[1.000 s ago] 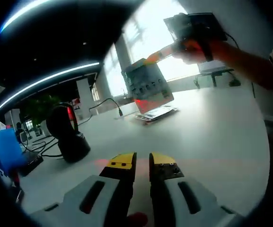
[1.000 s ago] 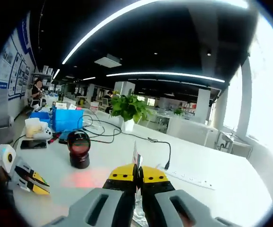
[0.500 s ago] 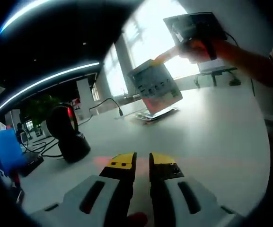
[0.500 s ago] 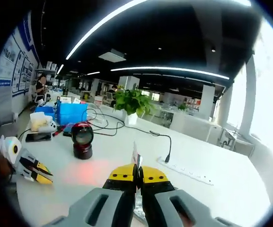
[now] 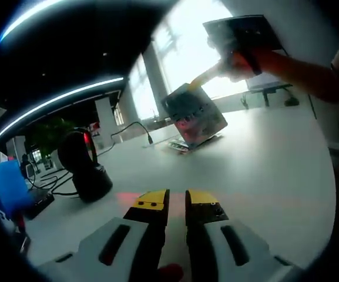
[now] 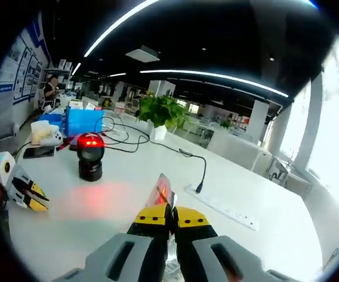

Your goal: Clip sheet goods on table flip sheet goods clip sheet goods scan sheet goods put sheet goods back to table

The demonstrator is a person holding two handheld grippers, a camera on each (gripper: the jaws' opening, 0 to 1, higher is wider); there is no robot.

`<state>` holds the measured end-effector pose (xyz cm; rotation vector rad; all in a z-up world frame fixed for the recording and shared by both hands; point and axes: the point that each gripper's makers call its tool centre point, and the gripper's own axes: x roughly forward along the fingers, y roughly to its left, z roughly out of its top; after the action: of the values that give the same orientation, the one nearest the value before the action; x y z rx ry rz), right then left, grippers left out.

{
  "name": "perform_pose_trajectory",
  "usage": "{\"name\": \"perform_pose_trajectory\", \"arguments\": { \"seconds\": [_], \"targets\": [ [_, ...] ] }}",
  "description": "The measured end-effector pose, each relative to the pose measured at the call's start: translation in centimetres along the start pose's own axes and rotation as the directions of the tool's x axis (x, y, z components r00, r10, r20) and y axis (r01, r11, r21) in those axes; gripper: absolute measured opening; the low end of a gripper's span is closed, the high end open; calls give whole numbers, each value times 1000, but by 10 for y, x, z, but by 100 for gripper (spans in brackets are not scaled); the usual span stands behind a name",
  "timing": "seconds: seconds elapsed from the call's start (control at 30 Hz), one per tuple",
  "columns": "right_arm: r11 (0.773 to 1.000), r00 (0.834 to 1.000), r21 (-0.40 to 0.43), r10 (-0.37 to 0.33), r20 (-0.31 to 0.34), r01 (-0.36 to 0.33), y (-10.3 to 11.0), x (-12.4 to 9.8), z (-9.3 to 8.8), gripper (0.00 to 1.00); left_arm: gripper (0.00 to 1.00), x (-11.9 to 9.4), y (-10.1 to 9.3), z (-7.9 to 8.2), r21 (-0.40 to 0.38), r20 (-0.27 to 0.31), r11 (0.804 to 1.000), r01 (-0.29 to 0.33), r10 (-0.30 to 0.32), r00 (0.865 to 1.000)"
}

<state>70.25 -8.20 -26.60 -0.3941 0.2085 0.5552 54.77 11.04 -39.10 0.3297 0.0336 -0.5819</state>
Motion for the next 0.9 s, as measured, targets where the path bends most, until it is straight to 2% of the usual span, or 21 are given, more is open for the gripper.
{"name": "perform_pose_trajectory", "arguments": {
  "seconds": [0.13, 0.33, 0.5, 0.63, 0.9],
  "targets": [
    [999, 999, -23, -23, -26, 22, -5, 7, -4, 0, 4, 0, 0, 0, 1, 0, 1000, 0, 0, 1000],
    [990, 995, -136, -50, -82, 38, -13, 21, -15, 0, 4, 0, 2, 0, -8, 6, 1000, -8, 8, 1000],
    [961, 989, -277, -64, -132, 25, -17, 34, -21, 0, 4, 0, 2, 0, -3, 7, 1000, -9, 9, 1000],
    [960, 986, -281, -64, -156, 18, -22, 51, -28, 0, 4, 0, 2, 0, -7, 8, 1000, -11, 12, 1000],
    [972, 973, -234, -80, -216, 28, -39, 76, -57, 0, 4, 0, 2, -1, -4, 9, 1000, -9, 9, 1000]
  ]
}}
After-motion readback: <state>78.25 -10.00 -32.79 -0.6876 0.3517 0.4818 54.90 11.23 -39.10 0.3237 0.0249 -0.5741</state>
